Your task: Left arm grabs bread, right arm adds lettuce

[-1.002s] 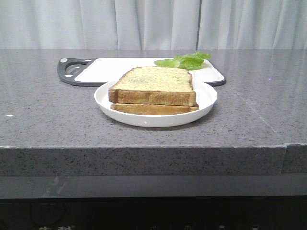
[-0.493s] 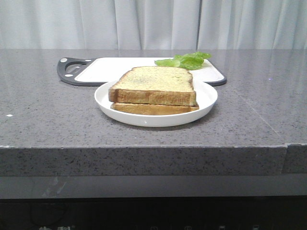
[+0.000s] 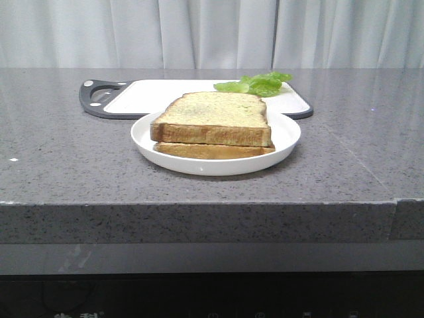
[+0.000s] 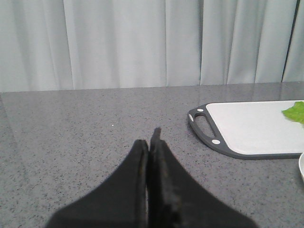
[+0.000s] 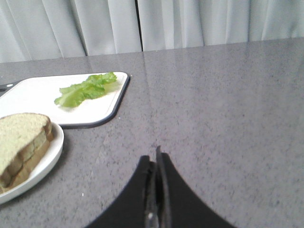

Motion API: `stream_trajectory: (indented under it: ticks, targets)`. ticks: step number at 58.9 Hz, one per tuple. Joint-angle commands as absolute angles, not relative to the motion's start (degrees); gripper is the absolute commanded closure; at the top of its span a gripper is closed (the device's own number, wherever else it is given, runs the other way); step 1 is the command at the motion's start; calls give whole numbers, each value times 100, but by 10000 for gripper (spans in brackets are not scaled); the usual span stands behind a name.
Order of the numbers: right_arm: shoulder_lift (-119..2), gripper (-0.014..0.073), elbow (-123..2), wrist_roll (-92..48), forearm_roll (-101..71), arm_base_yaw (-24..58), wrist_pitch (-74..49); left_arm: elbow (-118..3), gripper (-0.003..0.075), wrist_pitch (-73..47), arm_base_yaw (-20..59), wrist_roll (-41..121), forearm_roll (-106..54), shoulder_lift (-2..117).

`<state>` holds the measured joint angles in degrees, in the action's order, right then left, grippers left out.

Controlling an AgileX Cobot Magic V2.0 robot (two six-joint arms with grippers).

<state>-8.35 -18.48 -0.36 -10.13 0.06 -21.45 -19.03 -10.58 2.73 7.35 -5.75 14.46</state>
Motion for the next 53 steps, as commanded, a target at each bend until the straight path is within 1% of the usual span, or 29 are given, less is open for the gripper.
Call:
stream_trajectory:
  ticks: [1, 11, 23, 26, 30, 33, 34, 35, 36, 39, 41, 43, 46, 48, 53]
  targets:
    - [-1321, 652, -2424, -97, -867, -42, -1764, -2442, 741, -673, 265, 651, -650, 2076]
    - [-1872, 652, -2798, -126, -752, -42, -1744, -2814, 741, -673, 265, 651, -650, 2649]
    - [-1925, 650, -2811, -126, -752, -42, -1579, -2852, 739, -614, 265, 651, -650, 2725]
    - [-1925, 650, -2811, -126, -752, -42, -1578, -2852, 725, -606, 265, 651, -650, 2725]
    - [-1925, 631, -2811, -126, -752, -42, -1578, -2852, 655, -606, 265, 651, -650, 2725]
    - [-1925, 592, -2811, -126, -752, -42, -1578, -2852, 559, -606, 265, 651, -650, 2725]
    - [-1925, 567, -2811, -126, -752, -42, -1573, -2852, 530, -606, 265, 651, -650, 2725]
    - [-1925, 538, -2811, -126, -752, -42, -1574, -2852, 450, -606, 265, 651, -650, 2725]
    - [-1925, 517, -2811, -126, -752, -42, -1574, -2852, 433, -606, 265, 651, -650, 2725]
    - [-1925, 417, -2811, -126, -752, -42, -1574, -2852, 285, -601, 265, 651, -650, 2725]
    - [-1925, 345, -2811, -126, -752, -42, -1574, -2852, 222, -601, 265, 651, -650, 2725]
    - [-1925, 273, -2811, -126, -752, -42, -1574, -2852, 178, -601, 265, 651, -650, 2735]
    - [-1925, 177, -2811, -126, -752, -42, -1574, -2852, 152, -591, 265, 651, -650, 2749]
    - [-1925, 139, -2811, -126, -752, -42, -1574, -2852, 154, -592, 265, 651, -673, 2757]
    - [-1925, 106, -2811, -126, -752, -42, -1574, -2852, 155, -574, 265, 651, -914, 2757]
